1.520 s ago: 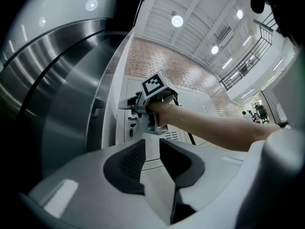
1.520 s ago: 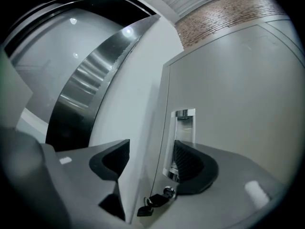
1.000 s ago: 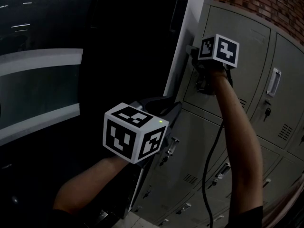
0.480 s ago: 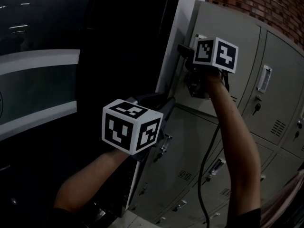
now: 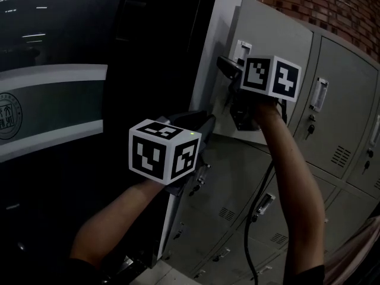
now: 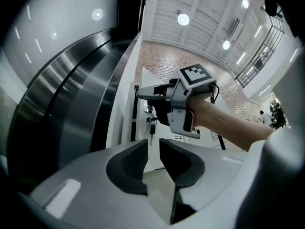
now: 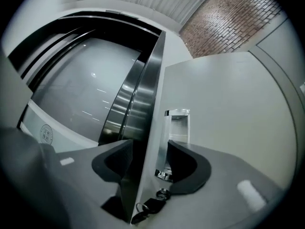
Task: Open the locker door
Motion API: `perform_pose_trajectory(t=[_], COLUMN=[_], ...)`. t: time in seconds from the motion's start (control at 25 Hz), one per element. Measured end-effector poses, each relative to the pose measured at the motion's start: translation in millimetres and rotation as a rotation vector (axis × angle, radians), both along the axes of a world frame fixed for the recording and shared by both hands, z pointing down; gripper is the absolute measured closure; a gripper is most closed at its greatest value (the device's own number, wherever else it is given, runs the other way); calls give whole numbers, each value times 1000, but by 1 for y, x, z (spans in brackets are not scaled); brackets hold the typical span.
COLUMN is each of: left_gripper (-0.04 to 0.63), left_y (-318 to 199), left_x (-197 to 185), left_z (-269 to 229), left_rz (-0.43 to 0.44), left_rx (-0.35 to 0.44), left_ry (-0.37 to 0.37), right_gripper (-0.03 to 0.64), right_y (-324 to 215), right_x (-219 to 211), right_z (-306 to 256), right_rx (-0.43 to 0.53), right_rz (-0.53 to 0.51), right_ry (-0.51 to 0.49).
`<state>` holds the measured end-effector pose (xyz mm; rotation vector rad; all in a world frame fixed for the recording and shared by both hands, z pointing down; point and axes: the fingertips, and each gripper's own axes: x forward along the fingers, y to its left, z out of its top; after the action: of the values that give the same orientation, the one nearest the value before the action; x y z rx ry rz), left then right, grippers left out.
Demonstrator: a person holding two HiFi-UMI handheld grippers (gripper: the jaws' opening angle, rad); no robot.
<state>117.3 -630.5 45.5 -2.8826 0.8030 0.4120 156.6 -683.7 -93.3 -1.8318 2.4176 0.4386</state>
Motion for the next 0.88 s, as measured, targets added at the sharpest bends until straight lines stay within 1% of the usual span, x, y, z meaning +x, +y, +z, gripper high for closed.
perform_pose_trajectory(t=[0.16, 0.36, 0.52, 0.68, 0.88], left_gripper=[523, 523, 523, 523, 523], left_y=[17, 50, 75, 95, 114], left_x=[-4, -3, 2, 10, 22], left_z=[1, -3, -4, -1, 5], left_rz=[-54, -89, -102, -109, -100], left_rx=[-2, 4, 17, 21, 18], left_ry=[10, 11, 6, -1, -13], right_gripper=[411, 414, 422, 451, 449], right_y=[32, 69, 98, 122, 146], right_x=[-4, -4, -1, 9, 23], right_z=[1, 2, 1, 1, 3], right_rx=[10, 13, 24, 39, 56], right_rz=[-29, -70, -89, -88, -88], right_ry=[40, 45, 49, 54, 32])
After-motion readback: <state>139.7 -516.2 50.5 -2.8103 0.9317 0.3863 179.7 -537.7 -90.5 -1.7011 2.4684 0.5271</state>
